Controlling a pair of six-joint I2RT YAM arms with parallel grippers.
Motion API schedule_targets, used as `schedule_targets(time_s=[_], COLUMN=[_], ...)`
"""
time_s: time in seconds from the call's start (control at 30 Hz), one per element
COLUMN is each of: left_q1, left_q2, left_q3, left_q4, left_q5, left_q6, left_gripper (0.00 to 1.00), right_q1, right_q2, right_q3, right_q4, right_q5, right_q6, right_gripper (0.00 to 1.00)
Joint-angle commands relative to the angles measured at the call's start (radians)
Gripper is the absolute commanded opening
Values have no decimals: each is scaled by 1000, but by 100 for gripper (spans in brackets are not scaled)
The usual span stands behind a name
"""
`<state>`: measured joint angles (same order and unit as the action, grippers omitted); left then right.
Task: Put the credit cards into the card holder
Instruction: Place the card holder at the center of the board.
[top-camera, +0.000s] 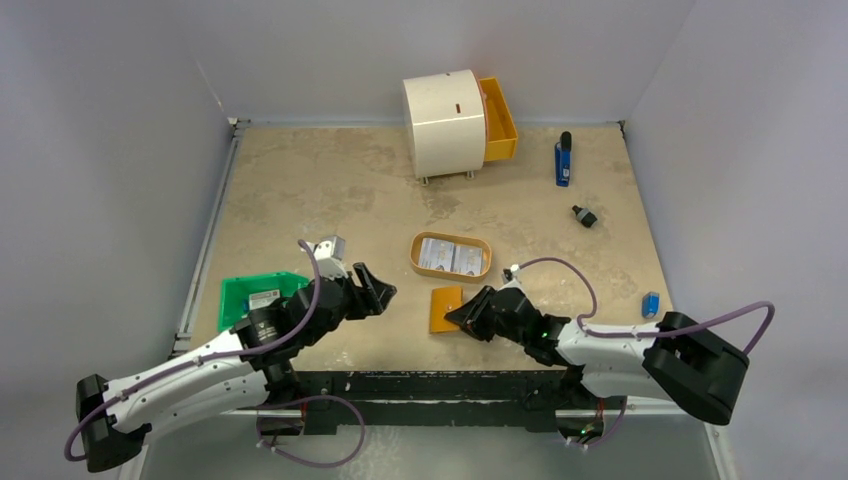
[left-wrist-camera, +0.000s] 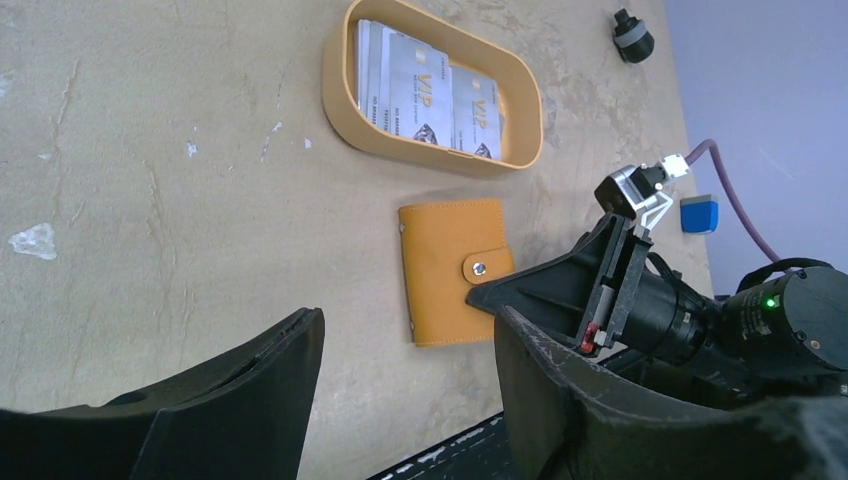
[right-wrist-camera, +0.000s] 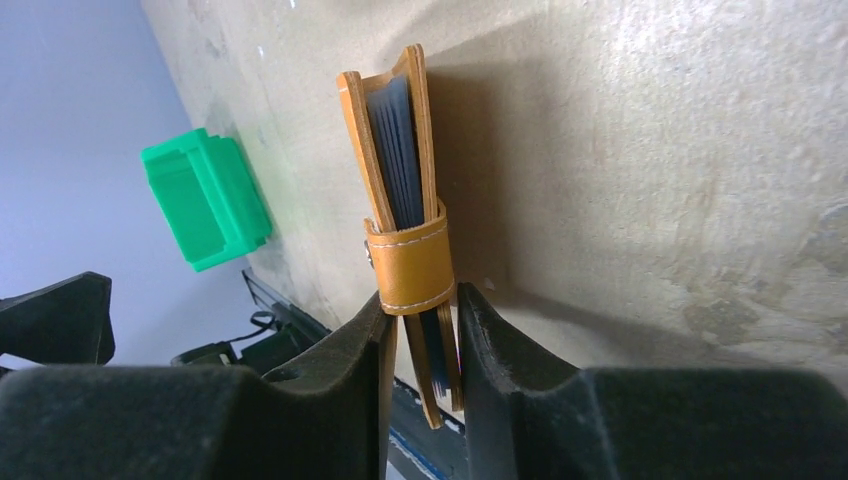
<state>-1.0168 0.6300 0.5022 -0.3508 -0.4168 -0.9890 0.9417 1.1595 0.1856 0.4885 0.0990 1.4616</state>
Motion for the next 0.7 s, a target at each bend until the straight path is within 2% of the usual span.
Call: schedule_targets(time_s=[0.0, 0.33, 0.67], left_q1=[-2, -2, -2], left_q2=[35, 44, 55], left_q3=[9, 8, 15], left_q4=[69, 68, 65], left_q5=[21, 17, 12], left_q6=[-10, -19, -19], left_gripper=[61, 61, 61], right_q1=[0, 0, -1], right_q2=[-28, -160, -260], right_q3=[14, 7, -8], right_q4=[-46, -224, -346], right_q5=[49, 83, 69], right_q6=[-13, -29, -98], right_gripper=[31, 46, 46])
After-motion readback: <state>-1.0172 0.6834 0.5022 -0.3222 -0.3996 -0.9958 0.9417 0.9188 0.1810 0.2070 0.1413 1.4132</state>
